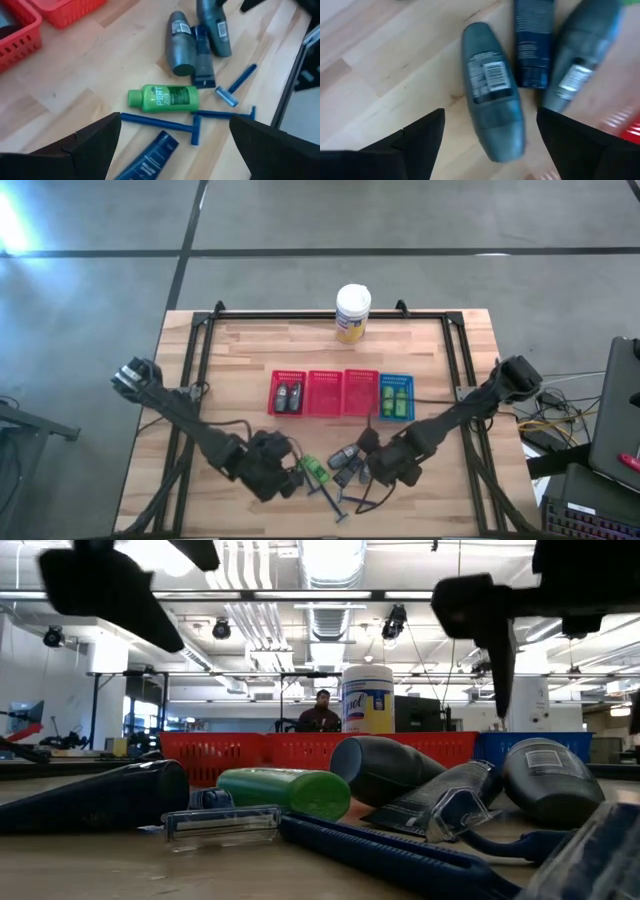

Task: Pick & Place Travel size toiletries
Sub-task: Put the black deodorant into the left red bin

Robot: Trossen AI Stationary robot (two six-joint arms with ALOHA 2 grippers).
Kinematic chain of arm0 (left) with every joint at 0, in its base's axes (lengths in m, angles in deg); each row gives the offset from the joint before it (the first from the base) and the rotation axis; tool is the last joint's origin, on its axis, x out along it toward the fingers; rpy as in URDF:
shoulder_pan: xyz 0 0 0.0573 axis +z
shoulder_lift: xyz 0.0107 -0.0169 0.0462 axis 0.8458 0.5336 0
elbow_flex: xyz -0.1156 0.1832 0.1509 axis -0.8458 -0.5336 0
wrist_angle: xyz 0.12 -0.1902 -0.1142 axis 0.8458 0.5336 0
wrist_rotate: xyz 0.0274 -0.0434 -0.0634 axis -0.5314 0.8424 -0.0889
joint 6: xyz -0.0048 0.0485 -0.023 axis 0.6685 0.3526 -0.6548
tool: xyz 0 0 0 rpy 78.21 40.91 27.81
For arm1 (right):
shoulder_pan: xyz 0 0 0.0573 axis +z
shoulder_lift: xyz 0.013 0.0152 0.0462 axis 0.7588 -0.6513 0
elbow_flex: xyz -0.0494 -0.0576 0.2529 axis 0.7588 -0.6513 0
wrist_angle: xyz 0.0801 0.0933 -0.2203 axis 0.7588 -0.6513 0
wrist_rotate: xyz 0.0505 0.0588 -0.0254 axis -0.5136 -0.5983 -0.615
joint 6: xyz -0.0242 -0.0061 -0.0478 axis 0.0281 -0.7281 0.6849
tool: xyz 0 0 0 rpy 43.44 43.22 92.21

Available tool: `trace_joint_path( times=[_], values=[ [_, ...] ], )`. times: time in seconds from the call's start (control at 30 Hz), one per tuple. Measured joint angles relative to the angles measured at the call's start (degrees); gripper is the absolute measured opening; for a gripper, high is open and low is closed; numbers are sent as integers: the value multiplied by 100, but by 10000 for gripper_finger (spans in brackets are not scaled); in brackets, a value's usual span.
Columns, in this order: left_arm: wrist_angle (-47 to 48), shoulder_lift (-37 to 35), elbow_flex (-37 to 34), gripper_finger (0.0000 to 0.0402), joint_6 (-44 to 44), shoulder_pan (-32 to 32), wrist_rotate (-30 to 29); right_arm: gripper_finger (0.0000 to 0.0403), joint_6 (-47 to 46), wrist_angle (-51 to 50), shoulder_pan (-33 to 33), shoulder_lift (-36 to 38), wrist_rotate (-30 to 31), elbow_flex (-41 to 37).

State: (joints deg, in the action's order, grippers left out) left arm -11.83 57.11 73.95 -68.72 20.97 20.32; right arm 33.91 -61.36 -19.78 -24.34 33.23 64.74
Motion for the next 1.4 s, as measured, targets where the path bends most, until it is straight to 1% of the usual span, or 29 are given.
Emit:
trace_joint_path(
  times=[0.1, 0.2, 0.3, 0.47, 0.6, 0.7, 0.8, 0.9, 1.13, 1.23, 1.3, 1.33, 1.4],
  values=[
    [-7, 0, 0, 377, -365, -212, -338, 303, 63, 147, -47, -91, -78, -124],
    [0, 0, 0, 377, -667, -329, -504, 303, 154, 485, -89, -102, -89, -279],
    [-2, 1, -2, 377, -843, -373, -551, 309, 238, 682, -162, -102, -92, -350],
    [0, 2, -2, 377, -889, -377, -558, 324, 238, 796, -215, -102, -108, -428],
    [0, 2, -2, 377, -892, -377, -562, 333, 261, 1001, -211, -159, -344, -581],
    [3, 4, -2, 377, -892, -377, -591, 332, 277, 1086, -213, -302, -356, -648],
    [8, 4, -4, 377, -896, -377, -608, 318, 281, 1119, -236, -416, -361, -630],
    [17, 4, -6, 377, -925, -372, -607, 293, 260, 1036, -314, -451, -373, -593],
    [50, 4, -7, 376, -1001, -372, -645, 198, -32, 644, -508, -409, -366, -576],
    [63, 4, -7, 375, -983, -372, -680, 195, -231, 372, -519, -369, -338, -471],
    [62, 4, -7, 375, -781, -372, -688, 195, -459, 126, -538, -271, -357, -339],
    [40, 4, -9, 375, -545, -372, -690, 195, -610, -15, -567, -199, -404, -253],
    [-120, 4, -11, 375, 270, -372, -694, 195, -975, -340, -684, -33, -655, -88]
  ],
)
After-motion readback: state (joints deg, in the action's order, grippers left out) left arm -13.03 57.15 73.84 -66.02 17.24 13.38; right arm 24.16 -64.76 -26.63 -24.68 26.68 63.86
